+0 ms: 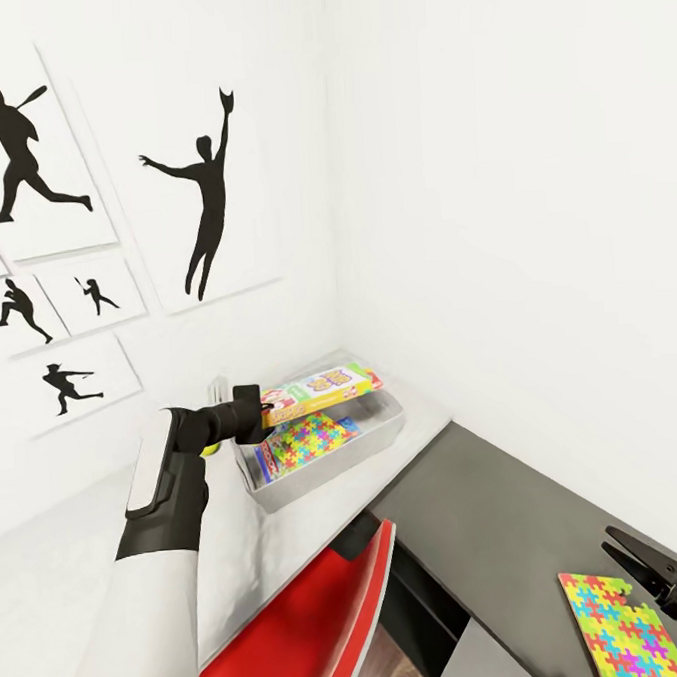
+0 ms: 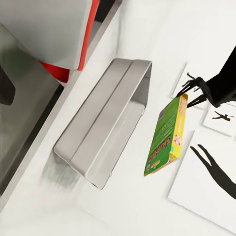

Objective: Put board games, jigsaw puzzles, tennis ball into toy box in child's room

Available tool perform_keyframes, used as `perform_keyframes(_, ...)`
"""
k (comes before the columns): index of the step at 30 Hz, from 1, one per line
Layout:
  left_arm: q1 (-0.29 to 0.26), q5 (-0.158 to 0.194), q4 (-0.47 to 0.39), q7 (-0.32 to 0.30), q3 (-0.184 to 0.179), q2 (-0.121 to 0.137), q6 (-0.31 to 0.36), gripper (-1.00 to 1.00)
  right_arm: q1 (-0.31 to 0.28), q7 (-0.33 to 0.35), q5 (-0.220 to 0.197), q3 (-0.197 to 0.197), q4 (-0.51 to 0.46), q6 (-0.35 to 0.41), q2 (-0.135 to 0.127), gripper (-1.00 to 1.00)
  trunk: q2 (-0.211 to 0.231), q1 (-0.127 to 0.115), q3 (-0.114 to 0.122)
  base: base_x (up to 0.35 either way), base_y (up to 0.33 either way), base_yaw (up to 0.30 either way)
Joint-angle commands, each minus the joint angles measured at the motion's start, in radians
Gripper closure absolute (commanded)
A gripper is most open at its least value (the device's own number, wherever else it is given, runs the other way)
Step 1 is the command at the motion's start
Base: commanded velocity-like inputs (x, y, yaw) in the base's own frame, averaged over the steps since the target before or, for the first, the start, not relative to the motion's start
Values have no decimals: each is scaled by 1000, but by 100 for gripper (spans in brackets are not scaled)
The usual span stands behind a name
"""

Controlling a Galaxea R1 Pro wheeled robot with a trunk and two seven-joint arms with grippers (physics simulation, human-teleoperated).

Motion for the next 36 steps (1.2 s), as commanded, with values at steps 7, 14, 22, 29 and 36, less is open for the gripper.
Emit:
perform_keyframes(7, 1, 1, 0, 5, 3, -1, 5, 100, 0, -1, -5, 0, 0, 6, -1, -100, -2, 1, -13, 0, 0, 0)
perform_keyframes(14, 2, 0, 1, 5, 5, -1, 3, 100, 0, -1, -5, 0, 0, 6, -1, -100, -2, 1, -25, 0, 0, 0)
perform_keyframes(22, 7, 0, 2, 1, 11, -1, 2, 100, 0, -1, -6, 0, 0, 6, -1, -100, -2, 1, -38, 0, 0, 0)
perform_keyframes(29, 17, 0, 2, -8, 14, -1, 1, 100, 0, 1, -6, 0, 0, 6, 0, -100, -2, 1, -49, 0, 0, 0)
perform_keyframes(36, 17, 0, 2, -59, 13, -1, 1, 100, 3, 8, -9, -13, -10, 1, 3, -100, -2, 1, -51, 0, 0, 0)
